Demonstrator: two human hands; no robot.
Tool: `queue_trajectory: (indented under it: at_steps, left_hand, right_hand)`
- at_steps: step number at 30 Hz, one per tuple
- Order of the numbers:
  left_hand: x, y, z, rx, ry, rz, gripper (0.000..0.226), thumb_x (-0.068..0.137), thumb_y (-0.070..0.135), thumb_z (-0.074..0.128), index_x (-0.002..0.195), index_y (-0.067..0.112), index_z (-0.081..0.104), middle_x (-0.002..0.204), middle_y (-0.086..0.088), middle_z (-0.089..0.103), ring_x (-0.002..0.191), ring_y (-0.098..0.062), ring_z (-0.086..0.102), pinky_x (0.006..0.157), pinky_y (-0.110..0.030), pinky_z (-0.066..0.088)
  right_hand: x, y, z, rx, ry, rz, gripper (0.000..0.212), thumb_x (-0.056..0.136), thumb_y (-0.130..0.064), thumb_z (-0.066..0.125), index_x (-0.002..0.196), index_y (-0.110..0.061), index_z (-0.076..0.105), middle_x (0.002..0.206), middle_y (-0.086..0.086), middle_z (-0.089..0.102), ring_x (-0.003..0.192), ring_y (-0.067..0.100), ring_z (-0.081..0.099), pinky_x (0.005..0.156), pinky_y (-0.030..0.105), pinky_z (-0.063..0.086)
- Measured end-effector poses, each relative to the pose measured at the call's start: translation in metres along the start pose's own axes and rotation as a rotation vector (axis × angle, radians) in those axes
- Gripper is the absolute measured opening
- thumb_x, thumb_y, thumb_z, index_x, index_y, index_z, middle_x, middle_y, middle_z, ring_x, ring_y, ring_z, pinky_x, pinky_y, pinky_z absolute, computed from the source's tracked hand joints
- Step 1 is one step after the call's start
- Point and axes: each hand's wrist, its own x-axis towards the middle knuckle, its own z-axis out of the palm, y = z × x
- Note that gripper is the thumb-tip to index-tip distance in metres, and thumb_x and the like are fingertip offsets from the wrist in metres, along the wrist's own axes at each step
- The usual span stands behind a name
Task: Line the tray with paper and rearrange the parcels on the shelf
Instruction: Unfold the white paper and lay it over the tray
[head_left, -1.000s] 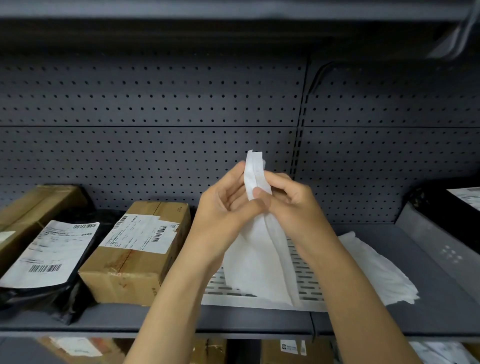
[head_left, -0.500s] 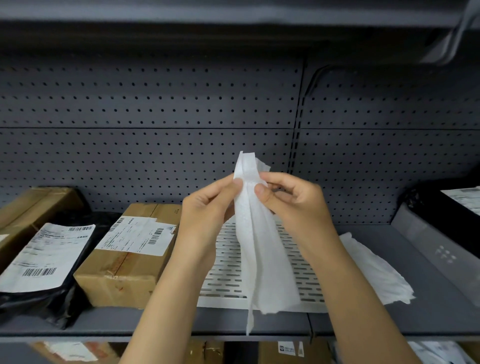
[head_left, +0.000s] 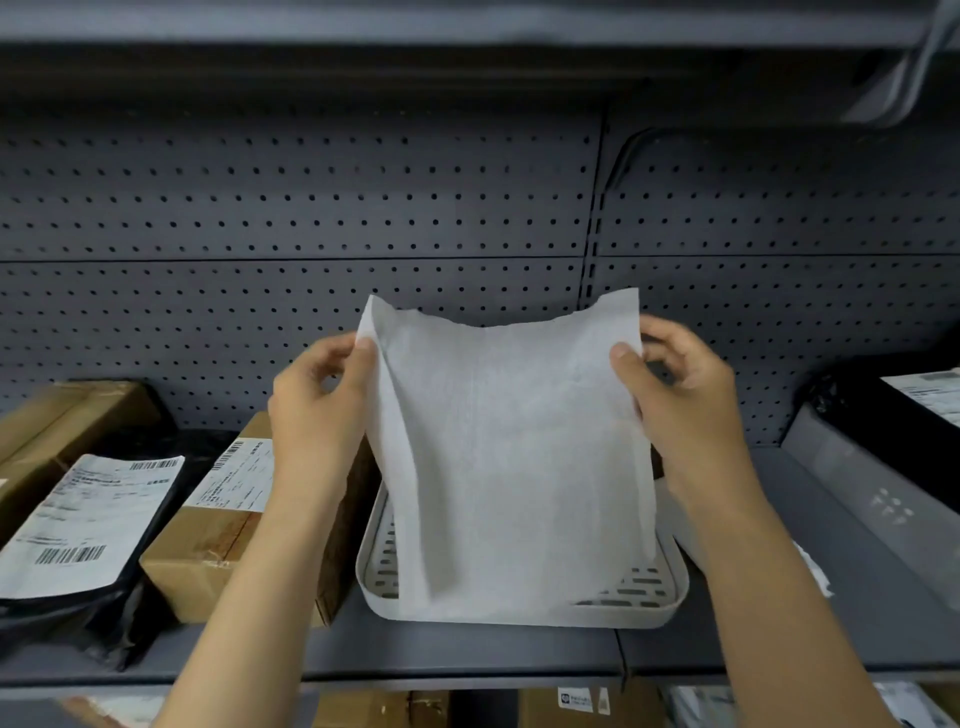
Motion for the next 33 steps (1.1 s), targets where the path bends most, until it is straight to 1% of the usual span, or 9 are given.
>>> queue_trajectory:
  at_steps: [3, 8, 13, 17, 22, 25, 29, 31, 33]
  left_hand:
    - [0.009, -0.007, 0.002, 0.162, 0.036, 0.042, 0.013, 0.097, 0.039, 0.061, 0.098, 0.032, 0.072, 0.087, 0.018, 0.069, 0.088, -0.013, 0.065, 0.088, -0.051, 0.058]
    - [0.022, -0.038, 0.009, 0.412, 0.041, 0.079, 0.024, 0.098, 0.043, 0.055, 0.108, 0.03, 0.073, 0.092, 0.007, 0.072, 0.091, -0.024, 0.068, 0.076, -0.041, 0.057]
    - [0.038, -0.06, 0.021, 0.666, -0.061, 0.052, 0.028, 0.1, 0.039, 0.054, 0.113, 0.025, 0.075, 0.1, -0.001, 0.076, 0.1, -0.031, 0.066, 0.075, -0.033, 0.043]
    - [0.052, -0.078, 0.032, 0.73, -0.182, 0.028, 0.026, 0.099, 0.034, 0.058, 0.11, 0.019, 0.076, 0.101, -0.006, 0.076, 0.099, -0.033, 0.068, 0.078, -0.036, 0.05]
    - [0.054, -0.089, 0.037, 0.828, -0.235, 0.04, 0.026, 0.097, 0.025, 0.059, 0.113, 0.013, 0.076, 0.112, -0.013, 0.076, 0.111, -0.039, 0.063, 0.088, -0.039, 0.048]
    - [0.054, -0.091, 0.038, 0.916, -0.263, 0.027, 0.028, 0.097, 0.019, 0.055, 0.12, 0.011, 0.069, 0.115, -0.018, 0.073, 0.11, -0.042, 0.063, 0.084, -0.039, 0.047]
    - [0.043, -0.082, 0.045, 0.937, -0.213, 0.207, 0.045, 0.092, 0.006, 0.053, 0.137, 0.01, 0.056, 0.129, -0.025, 0.059, 0.105, -0.05, 0.061, 0.08, -0.048, 0.048]
    - [0.024, -0.077, 0.054, 0.851, -0.234, 0.412, 0.048, 0.087, 0.001, 0.054, 0.133, 0.012, 0.064, 0.13, -0.02, 0.06, 0.106, -0.045, 0.063, 0.079, -0.045, 0.051]
    - [-0.001, -0.075, 0.069, 0.779, -0.358, 0.519, 0.045, 0.088, 0.0, 0.053, 0.126, 0.016, 0.071, 0.128, -0.012, 0.065, 0.112, -0.035, 0.063, 0.082, -0.041, 0.057]
  right_hand:
    - [0.007, 0.01, -0.008, -0.018, 0.006, 0.052, 0.025, 0.095, -0.02, 0.069, 0.117, -0.03, 0.069, 0.079, 0.001, 0.069, 0.068, 0.014, 0.063, 0.064, 0.032, 0.059]
    - [0.017, 0.043, -0.018, -0.05, 0.033, 0.181, 0.029, 0.093, -0.017, 0.07, 0.12, -0.028, 0.067, 0.085, -0.002, 0.074, 0.087, 0.019, 0.072, 0.078, 0.036, 0.06]
    - [0.031, 0.091, -0.025, -0.181, 0.039, 0.274, 0.036, 0.092, -0.017, 0.07, 0.127, -0.021, 0.064, 0.091, 0.0, 0.073, 0.082, 0.02, 0.069, 0.076, 0.038, 0.058]
    - [0.04, 0.121, -0.02, -0.276, 0.01, 0.331, 0.033, 0.092, -0.013, 0.069, 0.124, -0.017, 0.063, 0.087, -0.006, 0.068, 0.071, 0.013, 0.063, 0.065, 0.028, 0.05]
    - [0.048, 0.148, -0.016, -0.38, -0.018, 0.339, 0.032, 0.088, -0.013, 0.074, 0.119, -0.016, 0.066, 0.089, -0.002, 0.071, 0.077, 0.018, 0.067, 0.075, 0.036, 0.058]
    - [0.049, 0.154, -0.016, -0.388, -0.027, 0.343, 0.04, 0.087, -0.012, 0.075, 0.126, -0.013, 0.064, 0.092, 0.002, 0.072, 0.072, 0.015, 0.066, 0.071, 0.031, 0.054]
    - [0.043, 0.144, -0.018, -0.662, 0.041, 0.16, 0.036, 0.093, -0.016, 0.066, 0.129, -0.017, 0.063, 0.119, 0.009, 0.064, 0.098, 0.027, 0.067, 0.082, 0.036, 0.055]
    - [0.031, 0.13, -0.01, -0.832, 0.071, -0.019, 0.031, 0.095, -0.015, 0.06, 0.125, -0.02, 0.065, 0.127, 0.009, 0.055, 0.109, 0.031, 0.062, 0.086, 0.042, 0.055]
    - [0.013, 0.116, 0.011, -0.89, -0.066, -0.17, 0.03, 0.096, -0.014, 0.058, 0.124, -0.02, 0.066, 0.128, 0.007, 0.054, 0.112, 0.029, 0.059, 0.085, 0.041, 0.055]
